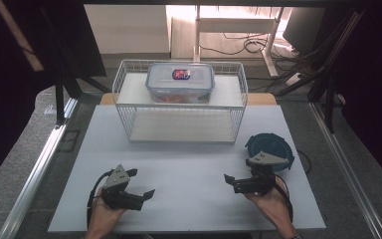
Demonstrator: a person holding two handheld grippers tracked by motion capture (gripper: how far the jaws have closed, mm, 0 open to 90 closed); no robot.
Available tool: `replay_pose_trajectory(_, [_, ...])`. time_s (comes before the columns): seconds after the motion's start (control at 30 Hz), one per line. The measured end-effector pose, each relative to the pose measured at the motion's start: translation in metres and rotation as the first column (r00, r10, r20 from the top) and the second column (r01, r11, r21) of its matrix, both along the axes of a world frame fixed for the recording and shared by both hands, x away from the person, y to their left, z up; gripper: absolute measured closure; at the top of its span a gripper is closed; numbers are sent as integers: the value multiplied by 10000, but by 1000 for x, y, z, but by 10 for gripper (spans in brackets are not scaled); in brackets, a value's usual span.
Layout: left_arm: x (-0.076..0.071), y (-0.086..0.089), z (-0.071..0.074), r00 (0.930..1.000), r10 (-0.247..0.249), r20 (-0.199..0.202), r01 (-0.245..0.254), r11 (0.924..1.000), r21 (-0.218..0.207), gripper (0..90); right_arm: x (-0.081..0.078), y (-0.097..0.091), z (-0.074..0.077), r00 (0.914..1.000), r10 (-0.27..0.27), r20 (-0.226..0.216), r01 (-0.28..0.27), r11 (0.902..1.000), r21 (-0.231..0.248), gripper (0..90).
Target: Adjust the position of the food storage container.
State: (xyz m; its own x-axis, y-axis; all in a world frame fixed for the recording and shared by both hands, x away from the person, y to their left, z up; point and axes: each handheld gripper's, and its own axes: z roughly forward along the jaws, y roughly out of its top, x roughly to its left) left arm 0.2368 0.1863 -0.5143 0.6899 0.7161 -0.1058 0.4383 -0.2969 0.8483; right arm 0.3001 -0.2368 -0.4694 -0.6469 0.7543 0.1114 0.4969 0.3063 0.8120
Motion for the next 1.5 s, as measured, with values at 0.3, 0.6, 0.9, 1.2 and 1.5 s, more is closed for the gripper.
replay_pose_trajectory(0.3, [0,-1,-2,10000,-20,-35,20,10000,-21,50,21,-43,9,9955,-933,-157,935,9956,87,502])
replay_pose_trajectory(0.6, [3,0,-7,9996,-11,-286,14,10000,99,46,46,-81,13,9824,-1847,271,1862,9803,-664,855])
replay_pose_trajectory(0.9, [3,-7,-10,9990,-157,-407,169,9994,303,47,68,-122,13,9426,-3324,320,3339,9382,-916,894])
replay_pose_trajectory(1.2, [3,-8,-11,9987,-188,-484,207,9991,381,51,91,-143,10,9027,-4270,525,4301,8973,-993,878])
replay_pose_trajectory(1.5, [4,-11,-13,9983,-227,-540,259,9979,586,56,105,-142,-2,8965,-4414,377,4417,8840,-1529,897])
